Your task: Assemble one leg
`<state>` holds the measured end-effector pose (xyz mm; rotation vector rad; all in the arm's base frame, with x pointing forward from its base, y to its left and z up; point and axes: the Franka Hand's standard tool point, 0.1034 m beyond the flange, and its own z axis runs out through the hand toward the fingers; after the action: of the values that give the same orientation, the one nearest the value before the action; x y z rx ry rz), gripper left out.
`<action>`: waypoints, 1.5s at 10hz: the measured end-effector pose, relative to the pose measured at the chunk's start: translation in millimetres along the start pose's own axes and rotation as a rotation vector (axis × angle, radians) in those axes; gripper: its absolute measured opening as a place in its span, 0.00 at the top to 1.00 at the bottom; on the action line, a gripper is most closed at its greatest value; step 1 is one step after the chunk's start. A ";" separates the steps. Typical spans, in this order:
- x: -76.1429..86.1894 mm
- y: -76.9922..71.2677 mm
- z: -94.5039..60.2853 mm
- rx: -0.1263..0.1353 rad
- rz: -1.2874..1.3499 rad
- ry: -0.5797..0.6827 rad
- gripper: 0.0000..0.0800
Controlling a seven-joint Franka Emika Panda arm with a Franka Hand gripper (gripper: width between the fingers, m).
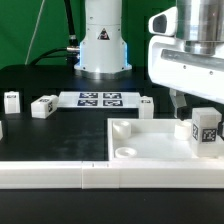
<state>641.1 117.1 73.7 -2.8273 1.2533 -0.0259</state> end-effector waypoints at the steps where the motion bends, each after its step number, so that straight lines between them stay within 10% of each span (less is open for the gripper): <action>1: -2.1 -1.6 0.3 0.002 -0.113 -0.001 0.19; 11: -7.0 -5.6 0.1 0.004 -0.915 -0.006 0.19; 12: -6.9 -5.6 0.1 0.004 -0.915 -0.006 0.47; 14: -4.5 -3.7 0.2 0.001 -0.877 -0.005 0.47; 15: -3.2 -2.8 0.2 0.000 -0.873 -0.005 0.63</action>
Offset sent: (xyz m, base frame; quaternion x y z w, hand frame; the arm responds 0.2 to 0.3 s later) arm 0.0000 0.0166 -0.0006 0.0093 -0.0205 -0.1992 0.9797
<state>641.1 121.4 73.7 -3.1015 -0.0605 -0.0495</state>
